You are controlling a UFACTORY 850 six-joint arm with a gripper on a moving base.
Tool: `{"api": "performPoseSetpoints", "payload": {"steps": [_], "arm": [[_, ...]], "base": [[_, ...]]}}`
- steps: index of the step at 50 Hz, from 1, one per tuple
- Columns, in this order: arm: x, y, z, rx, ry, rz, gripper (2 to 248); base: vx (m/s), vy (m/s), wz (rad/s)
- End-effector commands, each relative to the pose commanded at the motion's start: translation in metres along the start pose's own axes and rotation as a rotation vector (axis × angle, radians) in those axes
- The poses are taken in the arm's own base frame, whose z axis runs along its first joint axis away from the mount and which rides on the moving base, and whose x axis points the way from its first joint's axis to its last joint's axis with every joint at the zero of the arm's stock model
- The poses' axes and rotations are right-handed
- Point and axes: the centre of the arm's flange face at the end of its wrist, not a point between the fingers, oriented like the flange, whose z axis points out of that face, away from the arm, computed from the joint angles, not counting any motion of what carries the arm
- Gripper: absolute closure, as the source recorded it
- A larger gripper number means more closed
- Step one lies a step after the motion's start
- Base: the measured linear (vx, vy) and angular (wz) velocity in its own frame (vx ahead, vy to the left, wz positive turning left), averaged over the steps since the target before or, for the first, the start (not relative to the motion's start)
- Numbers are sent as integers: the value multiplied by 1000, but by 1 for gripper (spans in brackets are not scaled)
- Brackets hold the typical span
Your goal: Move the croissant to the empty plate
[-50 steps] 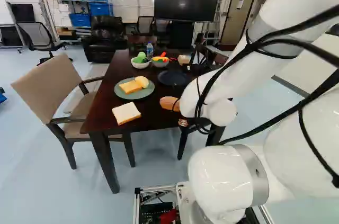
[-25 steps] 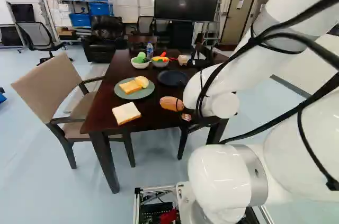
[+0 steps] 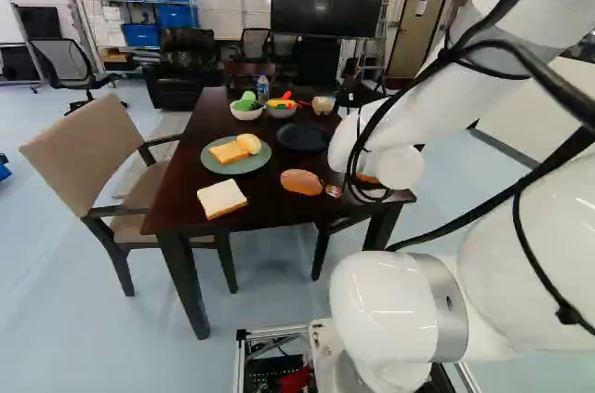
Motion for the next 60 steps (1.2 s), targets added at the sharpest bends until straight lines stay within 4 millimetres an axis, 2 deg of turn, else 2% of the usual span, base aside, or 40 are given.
{"api": "performPoseSetpoints", "payload": {"steps": [45,60], "arm": [[45,8,32,-44,-151,55,3],[53,6,33,-37,-237,62,3]], "base": [[0,0,0],[0,0,0]]}}
